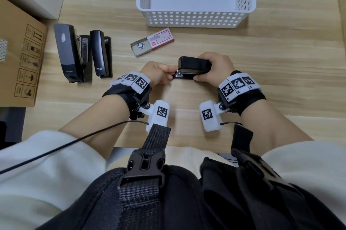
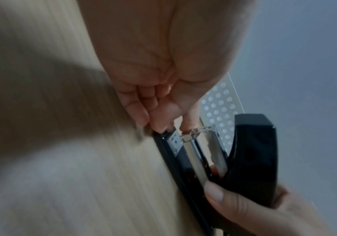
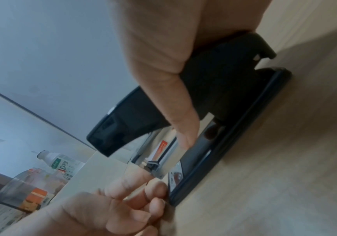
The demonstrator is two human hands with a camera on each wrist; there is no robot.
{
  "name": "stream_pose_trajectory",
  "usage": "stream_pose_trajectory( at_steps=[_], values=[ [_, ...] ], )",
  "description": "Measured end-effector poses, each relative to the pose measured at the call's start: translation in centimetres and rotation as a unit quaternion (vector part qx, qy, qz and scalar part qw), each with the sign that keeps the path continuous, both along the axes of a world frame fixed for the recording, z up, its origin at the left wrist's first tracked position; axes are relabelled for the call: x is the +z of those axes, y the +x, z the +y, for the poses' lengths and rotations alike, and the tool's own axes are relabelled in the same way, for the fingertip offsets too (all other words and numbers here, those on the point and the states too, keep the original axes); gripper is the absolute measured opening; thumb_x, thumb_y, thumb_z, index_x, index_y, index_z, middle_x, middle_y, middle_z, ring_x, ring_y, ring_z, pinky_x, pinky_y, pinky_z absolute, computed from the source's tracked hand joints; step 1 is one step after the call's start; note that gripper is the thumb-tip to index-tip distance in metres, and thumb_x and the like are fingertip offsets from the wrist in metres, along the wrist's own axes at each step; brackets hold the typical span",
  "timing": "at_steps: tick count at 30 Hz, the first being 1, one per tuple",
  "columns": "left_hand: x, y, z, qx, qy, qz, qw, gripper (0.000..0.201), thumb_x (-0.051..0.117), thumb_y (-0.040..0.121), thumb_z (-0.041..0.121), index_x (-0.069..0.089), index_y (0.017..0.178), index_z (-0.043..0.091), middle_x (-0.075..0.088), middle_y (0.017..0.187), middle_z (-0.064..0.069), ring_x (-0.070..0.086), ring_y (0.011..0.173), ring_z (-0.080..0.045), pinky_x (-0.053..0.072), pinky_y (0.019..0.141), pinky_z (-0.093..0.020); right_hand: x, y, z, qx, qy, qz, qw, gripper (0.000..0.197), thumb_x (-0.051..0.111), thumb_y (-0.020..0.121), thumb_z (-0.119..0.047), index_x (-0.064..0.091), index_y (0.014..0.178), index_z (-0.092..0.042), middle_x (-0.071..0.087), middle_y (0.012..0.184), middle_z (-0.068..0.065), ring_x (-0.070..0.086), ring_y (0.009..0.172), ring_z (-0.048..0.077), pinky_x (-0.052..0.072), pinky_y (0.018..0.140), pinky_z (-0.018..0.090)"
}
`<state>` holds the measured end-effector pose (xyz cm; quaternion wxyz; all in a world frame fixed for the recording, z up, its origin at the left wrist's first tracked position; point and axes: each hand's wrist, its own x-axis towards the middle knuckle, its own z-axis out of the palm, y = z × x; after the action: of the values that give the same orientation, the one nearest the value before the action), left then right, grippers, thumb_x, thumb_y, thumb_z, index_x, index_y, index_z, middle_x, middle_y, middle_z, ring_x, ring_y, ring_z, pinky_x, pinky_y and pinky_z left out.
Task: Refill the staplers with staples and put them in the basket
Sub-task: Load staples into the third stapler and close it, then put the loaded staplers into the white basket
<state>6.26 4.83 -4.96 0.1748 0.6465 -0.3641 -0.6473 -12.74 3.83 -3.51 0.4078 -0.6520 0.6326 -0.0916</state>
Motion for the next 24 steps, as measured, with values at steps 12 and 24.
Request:
stream_pose_trajectory(
  at_steps=[12, 24],
  values=[
    [6.8, -0.6, -7.7, 0.090, -0.191, 0.055, 0.976, 0.037, 0.054, 0.083, -0.002, 0.055, 0.114, 0.018, 0.057, 0.095, 0.002, 0.057, 0.080, -0.007, 0.050, 0.071, -0.018, 8.2, -1.3, -5.9, -0.264, -0.074, -0.286, 0.918, 0.020, 0.074, 0.072, -0.008, 0.060, 0.079, -0.021, 0.065, 0.079, -0.006, 0.065, 0.074, 0.003, 0.055, 0.073, 0.022],
    [3.7, 0.6, -12.2, -0.256, -0.324, -0.337, 0.846, 0.030, 0.042, 0.094, 0.036, 0.061, 0.117, 0.029, 0.068, 0.115, -0.001, 0.061, 0.108, -0.019, 0.035, 0.095, -0.027, 5.6, -2.7, -16.9, -0.282, -0.017, -0.088, 0.955, 0.025, 0.070, 0.075, -0.032, 0.065, 0.091, -0.013, 0.070, 0.097, 0.008, 0.066, 0.089, 0.025, 0.055, 0.084, 0.043]
  ],
)
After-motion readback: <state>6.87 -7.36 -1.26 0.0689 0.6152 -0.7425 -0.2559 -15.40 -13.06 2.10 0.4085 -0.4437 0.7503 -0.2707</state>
